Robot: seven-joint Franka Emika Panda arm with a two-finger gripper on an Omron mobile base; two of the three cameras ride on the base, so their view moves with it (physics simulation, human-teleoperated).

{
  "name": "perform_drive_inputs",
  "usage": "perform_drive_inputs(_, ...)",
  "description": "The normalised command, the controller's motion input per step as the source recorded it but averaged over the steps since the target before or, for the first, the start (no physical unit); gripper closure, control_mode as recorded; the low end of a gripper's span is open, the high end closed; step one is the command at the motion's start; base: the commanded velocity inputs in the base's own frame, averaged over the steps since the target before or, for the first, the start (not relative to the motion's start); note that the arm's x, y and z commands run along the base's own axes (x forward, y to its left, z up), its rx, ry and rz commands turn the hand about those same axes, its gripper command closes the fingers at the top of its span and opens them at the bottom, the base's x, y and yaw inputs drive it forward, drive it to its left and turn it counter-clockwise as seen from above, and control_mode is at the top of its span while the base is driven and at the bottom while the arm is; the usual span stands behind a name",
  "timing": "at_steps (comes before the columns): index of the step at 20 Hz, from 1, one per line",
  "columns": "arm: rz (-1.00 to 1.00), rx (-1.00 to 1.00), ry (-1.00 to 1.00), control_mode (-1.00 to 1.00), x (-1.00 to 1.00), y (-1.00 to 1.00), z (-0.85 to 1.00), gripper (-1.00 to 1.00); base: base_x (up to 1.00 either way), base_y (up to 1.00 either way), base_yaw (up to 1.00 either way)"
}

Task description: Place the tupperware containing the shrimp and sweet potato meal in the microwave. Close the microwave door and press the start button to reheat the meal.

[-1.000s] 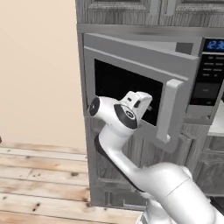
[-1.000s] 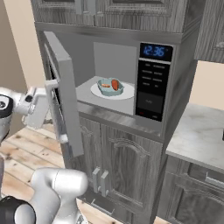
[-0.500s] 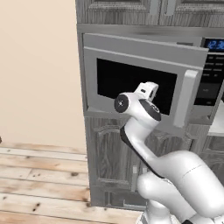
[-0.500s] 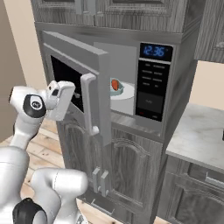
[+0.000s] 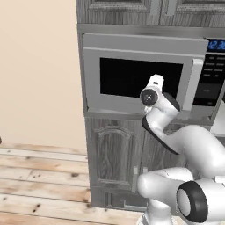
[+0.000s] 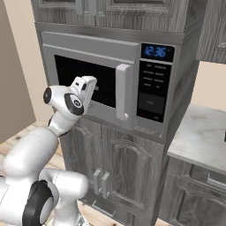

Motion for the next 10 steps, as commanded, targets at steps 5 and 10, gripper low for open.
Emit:
perform_drive_inputs(5, 0.21, -0.02, 0.00, -1.00, 0.79, -0.14, 0.24, -1.00, 0.00, 0.00, 0.00)
perform_drive_inputs(10, 0.15, -0.05, 0.04, -1.00, 0.73, -0.01, 0.44, -1.00, 0.00, 0.00, 0.00)
